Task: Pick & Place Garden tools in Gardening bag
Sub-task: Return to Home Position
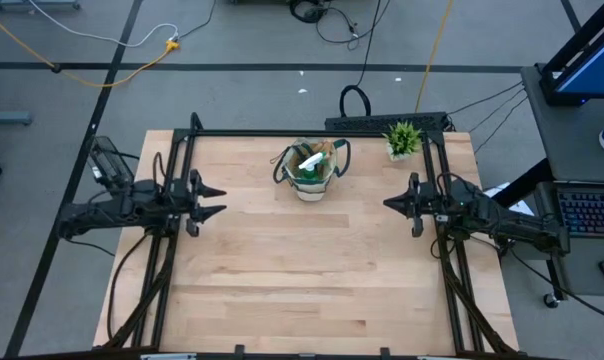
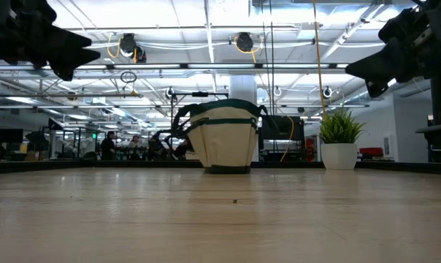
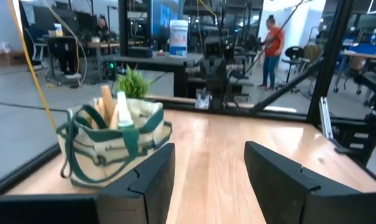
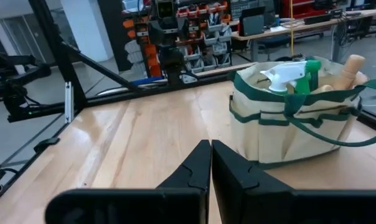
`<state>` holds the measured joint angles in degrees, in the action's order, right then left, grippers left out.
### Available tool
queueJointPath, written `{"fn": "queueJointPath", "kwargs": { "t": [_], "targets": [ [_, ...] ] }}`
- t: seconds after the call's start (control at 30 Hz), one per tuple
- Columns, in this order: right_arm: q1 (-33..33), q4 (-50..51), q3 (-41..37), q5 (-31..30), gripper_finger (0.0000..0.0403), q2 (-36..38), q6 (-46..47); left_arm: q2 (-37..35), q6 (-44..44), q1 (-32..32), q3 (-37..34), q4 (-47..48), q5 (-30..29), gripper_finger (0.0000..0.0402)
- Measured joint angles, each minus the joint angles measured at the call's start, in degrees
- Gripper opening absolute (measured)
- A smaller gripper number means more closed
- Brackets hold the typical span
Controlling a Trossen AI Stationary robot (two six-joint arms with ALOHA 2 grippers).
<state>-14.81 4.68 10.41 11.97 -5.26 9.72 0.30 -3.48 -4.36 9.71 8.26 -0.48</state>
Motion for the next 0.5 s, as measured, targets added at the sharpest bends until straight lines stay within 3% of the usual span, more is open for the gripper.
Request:
{"fn": "queueJointPath", "kwargs": {
  "t": [0.5],
  "targets": [
    [0.0,0.0,0.0,0.1,0.0006,0.0,-0.4,0.0,-1.4,0.0,-7.2,-10.6,0.4,0.0200]
  ]
}}
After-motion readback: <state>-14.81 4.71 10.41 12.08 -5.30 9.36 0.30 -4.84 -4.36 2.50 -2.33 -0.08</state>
